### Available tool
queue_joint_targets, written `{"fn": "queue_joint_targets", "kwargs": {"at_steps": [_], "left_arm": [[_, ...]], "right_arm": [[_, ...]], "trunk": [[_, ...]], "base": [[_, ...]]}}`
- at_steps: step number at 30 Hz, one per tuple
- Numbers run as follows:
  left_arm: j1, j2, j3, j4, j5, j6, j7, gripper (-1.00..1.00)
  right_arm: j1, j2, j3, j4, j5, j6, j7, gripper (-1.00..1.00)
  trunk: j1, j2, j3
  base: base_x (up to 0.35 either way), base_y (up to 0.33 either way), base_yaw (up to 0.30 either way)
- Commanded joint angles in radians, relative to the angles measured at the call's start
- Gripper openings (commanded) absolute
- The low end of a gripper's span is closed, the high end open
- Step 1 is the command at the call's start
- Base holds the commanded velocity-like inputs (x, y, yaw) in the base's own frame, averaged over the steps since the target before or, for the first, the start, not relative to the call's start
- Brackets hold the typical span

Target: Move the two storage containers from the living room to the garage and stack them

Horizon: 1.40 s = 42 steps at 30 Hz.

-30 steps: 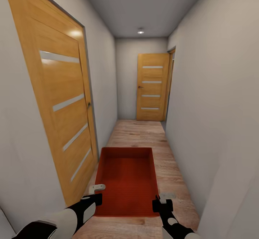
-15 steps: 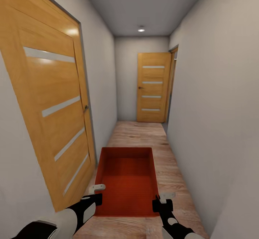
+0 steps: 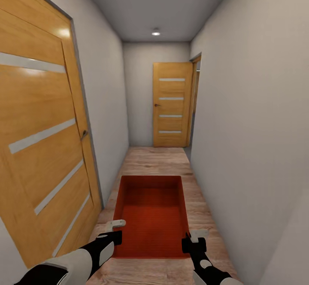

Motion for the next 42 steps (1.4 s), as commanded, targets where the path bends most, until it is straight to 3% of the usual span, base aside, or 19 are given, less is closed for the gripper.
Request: {"fn": "queue_joint_targets", "kwargs": {"at_steps": [1, 42], "left_arm": [[-0.002, 0.007, 0.05, -0.002, 0.004, 0.0, 0.007, -1.0], [-0.002, 0.007, 0.05, -0.002, 0.004, -0.001, 0.007, -1.0]], "right_arm": [[0.0, -0.01, 0.002, 0.001, 0.003, -0.001, -0.011, -1.0], [0.0, -0.01, 0.002, 0.001, 0.001, 0.001, -0.011, -1.0]], "trunk": [[0.001, -0.001, -0.002], [0.001, -0.001, -0.002]], "base": [[0.323, 0.0, -0.024], [0.323, 0.0, -0.001]]}}
